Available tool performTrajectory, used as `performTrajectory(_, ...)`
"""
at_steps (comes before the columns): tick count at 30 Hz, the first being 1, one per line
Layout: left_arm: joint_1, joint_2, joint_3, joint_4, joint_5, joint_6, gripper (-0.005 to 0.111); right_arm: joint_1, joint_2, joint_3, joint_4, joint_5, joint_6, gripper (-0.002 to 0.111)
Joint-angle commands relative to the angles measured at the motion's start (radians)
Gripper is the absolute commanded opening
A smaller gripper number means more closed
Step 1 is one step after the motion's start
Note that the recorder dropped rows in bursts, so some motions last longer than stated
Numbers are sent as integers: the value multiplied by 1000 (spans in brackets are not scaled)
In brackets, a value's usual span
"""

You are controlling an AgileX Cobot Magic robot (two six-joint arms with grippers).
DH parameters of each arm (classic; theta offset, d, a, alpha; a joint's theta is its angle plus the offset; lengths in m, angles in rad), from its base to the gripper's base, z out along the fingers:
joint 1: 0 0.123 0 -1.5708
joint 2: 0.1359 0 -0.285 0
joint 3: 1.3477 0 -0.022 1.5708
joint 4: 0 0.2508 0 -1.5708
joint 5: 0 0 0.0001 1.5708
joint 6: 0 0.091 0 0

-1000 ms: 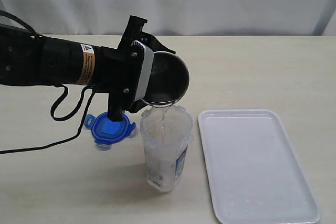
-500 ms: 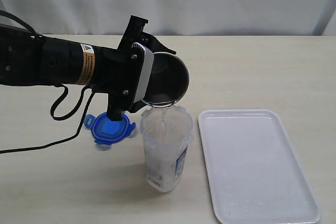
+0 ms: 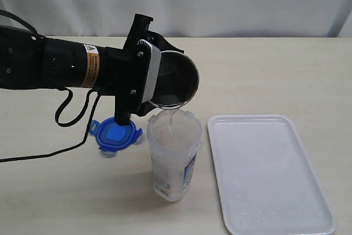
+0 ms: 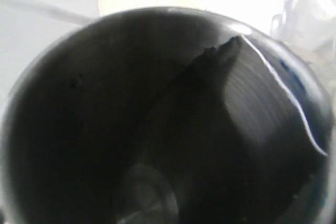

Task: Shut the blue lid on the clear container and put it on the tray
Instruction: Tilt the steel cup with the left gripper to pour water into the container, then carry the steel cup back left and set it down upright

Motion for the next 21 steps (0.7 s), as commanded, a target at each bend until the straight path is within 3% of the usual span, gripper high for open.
performTrajectory(1,-4,-6,-14,-53,-24,-146,0,1,-4,3,0,-3,-3,4)
performTrajectory(8,-4,-6,-14,-88,1,-436,0,1,-4,3,0,-3,-3,4)
performTrajectory(13,21,-6,-14,-182,43,-497,0,1,-4,3,0,-3,-3,4)
performTrajectory(21,176,-6,-49,-362,11,-628,0,1,-4,3,0,-3,-3,4)
